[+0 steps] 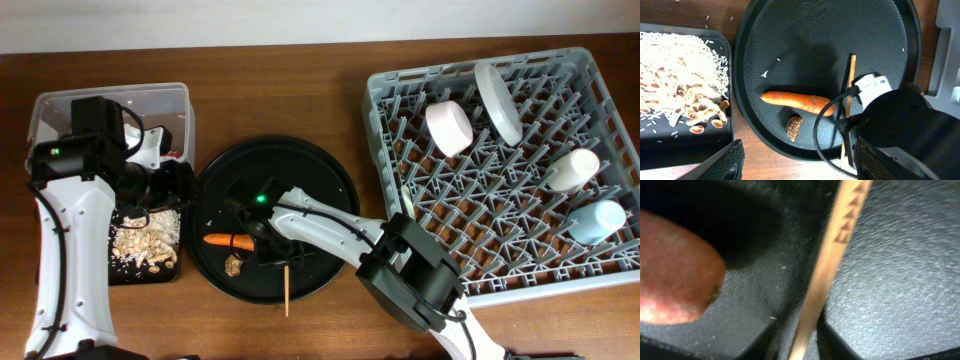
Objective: Sort waste into correct bins and load items into the dishwasher rack
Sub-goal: 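Carry the fork and chopstick into the rack and release them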
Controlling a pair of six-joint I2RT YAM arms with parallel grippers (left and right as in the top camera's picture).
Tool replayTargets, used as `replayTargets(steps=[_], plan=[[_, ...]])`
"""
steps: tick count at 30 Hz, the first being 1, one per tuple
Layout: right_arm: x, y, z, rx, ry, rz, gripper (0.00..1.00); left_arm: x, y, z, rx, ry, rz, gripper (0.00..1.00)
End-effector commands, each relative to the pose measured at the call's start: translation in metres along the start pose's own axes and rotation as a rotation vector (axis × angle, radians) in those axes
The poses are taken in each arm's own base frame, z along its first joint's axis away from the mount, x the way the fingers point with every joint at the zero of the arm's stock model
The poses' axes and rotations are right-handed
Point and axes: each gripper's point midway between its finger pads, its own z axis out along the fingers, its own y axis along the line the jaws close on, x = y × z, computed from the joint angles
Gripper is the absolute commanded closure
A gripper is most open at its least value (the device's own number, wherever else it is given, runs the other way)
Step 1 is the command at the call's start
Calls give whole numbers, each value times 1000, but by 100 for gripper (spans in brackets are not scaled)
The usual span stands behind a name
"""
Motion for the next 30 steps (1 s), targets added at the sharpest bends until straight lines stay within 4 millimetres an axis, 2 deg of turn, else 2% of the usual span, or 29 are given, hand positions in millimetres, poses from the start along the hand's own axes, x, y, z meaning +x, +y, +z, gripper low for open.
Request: replayTargets(steps=[1, 3, 4, 8, 11, 14, 16, 18, 21, 23, 25, 30], plan=[[-1, -13, 15, 62, 10, 19, 96, 1, 1, -1, 0, -4, -3, 30], [-6, -25, 10, 73, 21, 48, 96, 1, 1, -1, 1, -4, -3, 30], [-10, -36, 3, 95, 21, 72, 96, 1, 1, -1, 1, -4, -2, 30], [-30, -69, -37, 110, -7, 54, 96, 1, 1, -1, 0, -4, -3, 30], [-47, -102, -92, 93, -88, 66, 96, 1, 1, -1, 0, -5, -3, 30], [-55, -139, -149, 45, -197, 80, 96, 1, 1, -1, 0, -5, -2, 30], [-54, -163, -170, 32, -233, 107, 95, 1, 1, -1, 0, -5, -2, 30], [-51, -198, -187, 32, -246, 143, 94, 1, 1, -1, 0, -5, -2, 30], [-41, -237, -188, 47, -191, 137, 94, 0, 1, -1, 0, -5, -2, 30], [-32, -257, -172, 57, -128, 151, 94, 0, 1, -1, 0, -5, -2, 30], [-25, -263, -158, 61, -86, 161, 94, 1, 1, -1, 0, -5, -3, 30], [-12, -265, -126, 70, -13, 134, 94, 0, 1, -1, 0, -5, -2, 30]])
